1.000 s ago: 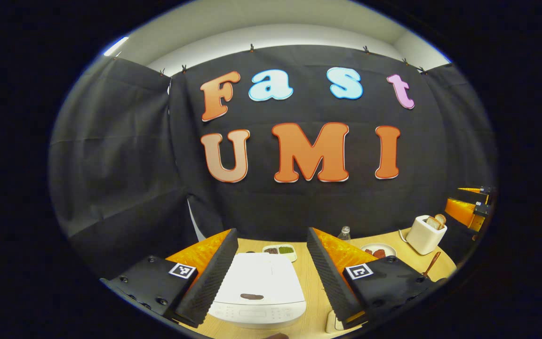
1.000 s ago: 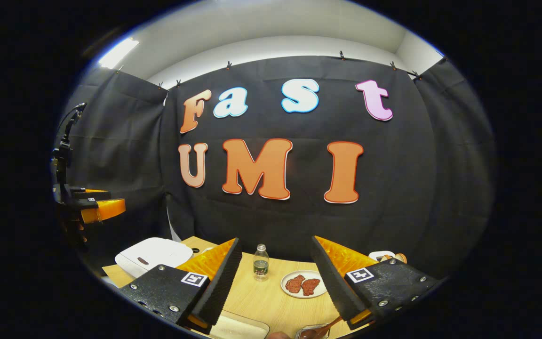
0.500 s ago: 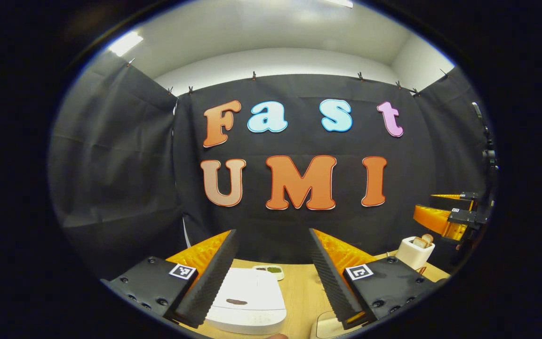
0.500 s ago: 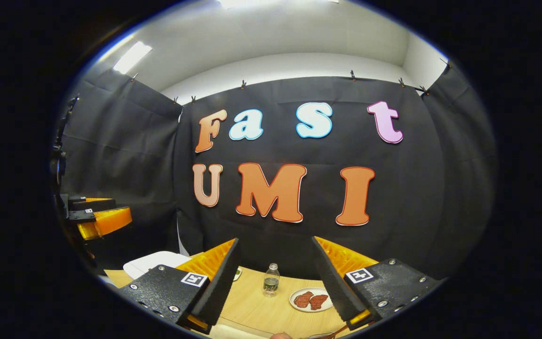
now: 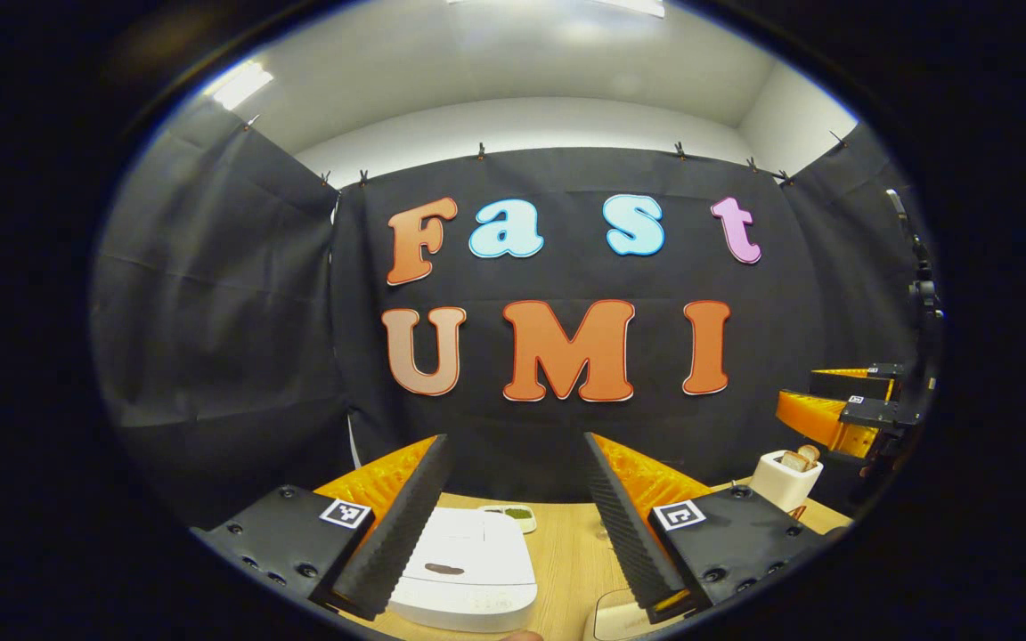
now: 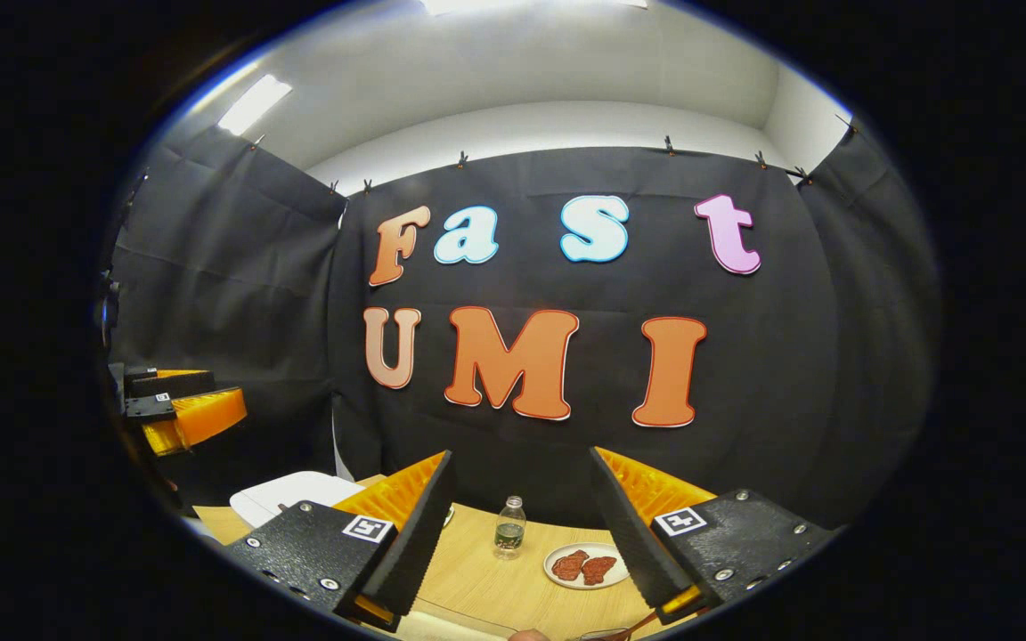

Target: Close the left gripper, press the button to open the rice cooker; take a wooden spoon from the chopstick holder with the right hand, scoop a spoonful of rice and pour it into the rice cooker, then put the wooden spoon back into the chopstick holder.

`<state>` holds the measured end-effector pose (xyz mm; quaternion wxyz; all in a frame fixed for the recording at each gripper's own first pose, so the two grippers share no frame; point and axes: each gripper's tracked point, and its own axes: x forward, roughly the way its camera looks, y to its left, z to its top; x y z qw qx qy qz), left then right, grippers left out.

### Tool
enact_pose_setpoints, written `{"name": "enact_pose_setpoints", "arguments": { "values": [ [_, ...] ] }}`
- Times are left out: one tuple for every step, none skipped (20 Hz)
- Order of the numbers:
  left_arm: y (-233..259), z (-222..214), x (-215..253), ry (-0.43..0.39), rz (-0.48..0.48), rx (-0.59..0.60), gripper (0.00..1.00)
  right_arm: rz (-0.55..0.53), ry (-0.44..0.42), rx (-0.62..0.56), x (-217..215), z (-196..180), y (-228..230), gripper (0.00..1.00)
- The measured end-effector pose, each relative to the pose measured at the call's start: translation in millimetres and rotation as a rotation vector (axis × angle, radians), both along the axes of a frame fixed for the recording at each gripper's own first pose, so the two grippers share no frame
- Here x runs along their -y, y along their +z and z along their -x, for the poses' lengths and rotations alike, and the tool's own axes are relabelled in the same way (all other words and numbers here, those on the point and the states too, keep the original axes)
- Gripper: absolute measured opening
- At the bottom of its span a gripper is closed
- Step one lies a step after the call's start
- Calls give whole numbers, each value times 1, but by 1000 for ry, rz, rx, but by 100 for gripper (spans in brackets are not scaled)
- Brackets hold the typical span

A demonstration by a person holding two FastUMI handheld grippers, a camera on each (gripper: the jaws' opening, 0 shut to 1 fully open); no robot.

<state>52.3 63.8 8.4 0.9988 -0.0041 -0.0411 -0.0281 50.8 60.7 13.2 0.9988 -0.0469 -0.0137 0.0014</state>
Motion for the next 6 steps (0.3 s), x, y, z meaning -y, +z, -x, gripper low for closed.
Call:
{"name": "enact_pose_setpoints", "arguments": {
  "values": [
    [-1, -1, 2, -4, 2, -1, 99, 2, 1, -2, 0, 0, -1, 92],
    [-2, -2, 1, -2, 6, -2, 100, 1, 2, -5, 0, 0, -2, 91],
    [-3, -3, 1, -2, 10, -5, 99, -2, 3, -9, 0, 1, -2, 91],
    [-4, -3, 1, 2, 11, -11, 99, -4, 3, -13, 0, 1, -4, 91],
    [-4, -5, 1, 1, 11, -15, 99, -5, 3, -17, 1, 0, -5, 91],
    [0, -8, 3, 4, 11, -15, 99, -5, 0, -18, 2, 0, -5, 83]
  ]
}}
